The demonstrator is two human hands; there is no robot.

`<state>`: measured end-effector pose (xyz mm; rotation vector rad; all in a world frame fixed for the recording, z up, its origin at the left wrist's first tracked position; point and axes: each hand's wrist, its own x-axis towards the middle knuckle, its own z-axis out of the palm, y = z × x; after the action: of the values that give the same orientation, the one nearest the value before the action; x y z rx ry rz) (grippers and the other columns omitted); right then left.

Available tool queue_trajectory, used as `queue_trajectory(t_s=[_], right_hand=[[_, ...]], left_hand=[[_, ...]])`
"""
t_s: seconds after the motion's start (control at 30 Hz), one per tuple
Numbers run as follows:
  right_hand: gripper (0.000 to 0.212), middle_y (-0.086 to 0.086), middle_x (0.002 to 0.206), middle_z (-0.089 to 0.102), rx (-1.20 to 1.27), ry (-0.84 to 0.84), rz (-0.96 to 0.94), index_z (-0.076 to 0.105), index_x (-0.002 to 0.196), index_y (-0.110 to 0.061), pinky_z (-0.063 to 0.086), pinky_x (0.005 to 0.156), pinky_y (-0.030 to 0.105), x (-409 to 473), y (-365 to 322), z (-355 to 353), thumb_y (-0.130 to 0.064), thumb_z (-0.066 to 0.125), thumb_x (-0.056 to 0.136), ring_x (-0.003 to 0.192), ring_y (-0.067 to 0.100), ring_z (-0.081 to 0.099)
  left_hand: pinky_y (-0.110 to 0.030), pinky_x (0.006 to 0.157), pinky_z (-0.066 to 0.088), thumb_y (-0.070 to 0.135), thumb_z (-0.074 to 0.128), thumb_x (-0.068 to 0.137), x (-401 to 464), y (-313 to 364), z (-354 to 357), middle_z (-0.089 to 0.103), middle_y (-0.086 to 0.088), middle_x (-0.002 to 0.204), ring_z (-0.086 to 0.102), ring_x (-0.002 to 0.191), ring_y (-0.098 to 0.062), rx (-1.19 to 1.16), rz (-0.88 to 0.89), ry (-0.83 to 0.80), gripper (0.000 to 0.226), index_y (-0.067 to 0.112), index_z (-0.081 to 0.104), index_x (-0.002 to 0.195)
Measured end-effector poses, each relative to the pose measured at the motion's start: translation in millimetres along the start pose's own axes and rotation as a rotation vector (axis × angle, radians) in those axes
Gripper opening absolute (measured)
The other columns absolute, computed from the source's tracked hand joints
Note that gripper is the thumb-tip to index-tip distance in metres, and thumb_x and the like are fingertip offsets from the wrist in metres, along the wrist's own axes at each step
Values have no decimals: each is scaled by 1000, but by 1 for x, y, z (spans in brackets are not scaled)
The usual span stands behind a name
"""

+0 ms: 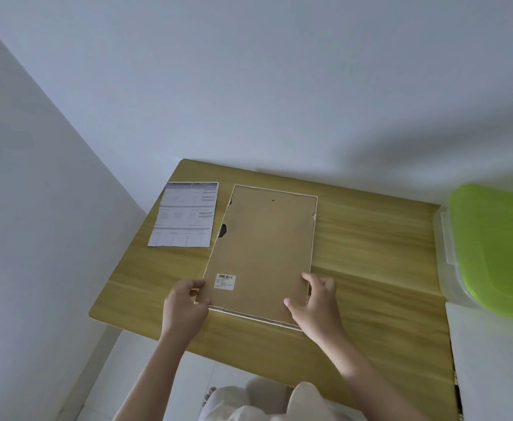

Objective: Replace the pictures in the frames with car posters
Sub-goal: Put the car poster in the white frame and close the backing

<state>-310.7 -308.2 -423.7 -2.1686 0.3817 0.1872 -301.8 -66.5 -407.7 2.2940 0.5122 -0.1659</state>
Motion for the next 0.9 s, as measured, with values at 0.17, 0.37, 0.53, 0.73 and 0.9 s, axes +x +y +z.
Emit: queue_trajectory(t_s=[0.17,0.37,0.53,0.73,0.9], right_hand=[[62,-1,106,34,-17,-21,-20,48,130,-17,43,68,16,1,8,2,-21,76,74,77,9,49],[60,-4,98,36,23,-36,0,49,125,-22,43,65,18,4,13,1,-21,78,72,73,14,54],[62,-2,101,37,5,-48,-8,48,125,-22,41,65,16,6,15,0,-23,79,72,74,9,51],[60,0,107,36,-125,-115,6,42,122,-21,36,47,9,14,10,-4,-28,77,74,65,7,50],[56,-1,109,34,-263,-147,-19,41,115,-24,43,66,25,24,6,-11,-39,75,72,85,15,54]], left_hand=[[-24,75,40,4,71,73,3,-4,2,63,1,109,55,90,-10,29,34,4,37,13,64,108],[-24,76,42,7,77,69,4,-8,4,56,2,109,57,90,-12,39,76,-21,39,12,64,105],[-24,72,41,12,82,65,7,-13,4,56,3,105,58,87,-15,30,67,-36,42,14,67,103],[-24,68,42,18,75,76,17,-14,4,63,1,99,60,79,-12,60,80,-32,20,12,70,94],[-23,53,42,25,68,80,33,0,1,66,-1,85,62,75,-14,117,42,-55,10,17,63,76]])
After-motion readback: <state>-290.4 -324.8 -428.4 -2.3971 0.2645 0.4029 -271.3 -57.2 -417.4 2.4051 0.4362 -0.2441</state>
